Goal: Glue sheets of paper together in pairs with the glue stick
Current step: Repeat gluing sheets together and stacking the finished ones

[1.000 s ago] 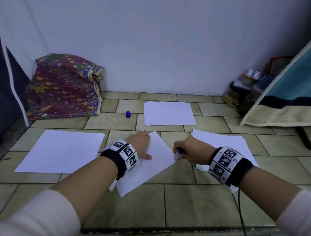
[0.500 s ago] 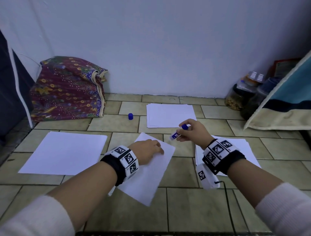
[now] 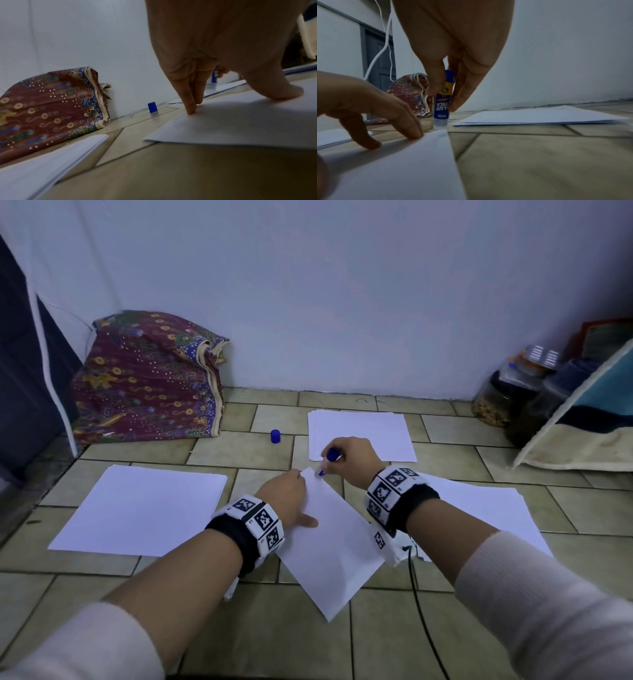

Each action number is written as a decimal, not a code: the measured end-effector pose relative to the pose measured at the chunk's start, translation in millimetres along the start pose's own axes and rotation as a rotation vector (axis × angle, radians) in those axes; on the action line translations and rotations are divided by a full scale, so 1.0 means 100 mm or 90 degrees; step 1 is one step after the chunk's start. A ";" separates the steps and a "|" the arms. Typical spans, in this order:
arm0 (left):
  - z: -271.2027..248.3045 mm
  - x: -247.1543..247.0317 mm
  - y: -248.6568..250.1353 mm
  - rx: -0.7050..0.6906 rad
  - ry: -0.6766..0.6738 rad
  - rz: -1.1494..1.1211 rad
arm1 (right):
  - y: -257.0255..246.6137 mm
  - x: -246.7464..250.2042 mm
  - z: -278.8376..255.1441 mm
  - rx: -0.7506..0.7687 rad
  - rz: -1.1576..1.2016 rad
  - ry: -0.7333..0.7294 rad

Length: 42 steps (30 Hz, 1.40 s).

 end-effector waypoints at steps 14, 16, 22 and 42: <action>-0.01 -0.02 -0.03 0.034 0.024 -0.048 | -0.41 -0.21 0.09 0.074 -0.304 -0.095; -0.01 -0.03 -0.04 0.036 0.027 -0.053 | -0.39 -0.19 0.04 0.082 -0.312 -0.102; -0.01 -0.06 -0.04 0.028 0.035 -0.057 | -0.22 -0.09 -0.18 0.089 -0.319 -0.130; 0.02 -0.03 -0.03 0.011 -0.009 0.027 | 0.44 0.26 -0.99 0.094 -0.342 -0.191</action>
Point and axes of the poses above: each hand's wrist, its own z-axis towards the middle knuckle, its own x-axis out of the back of the hand, y = z × x, the point moved 6 cm from there along z, towards the middle knuckle, and after that the axes turned 12 degrees about -x, right-handed, at the moved point
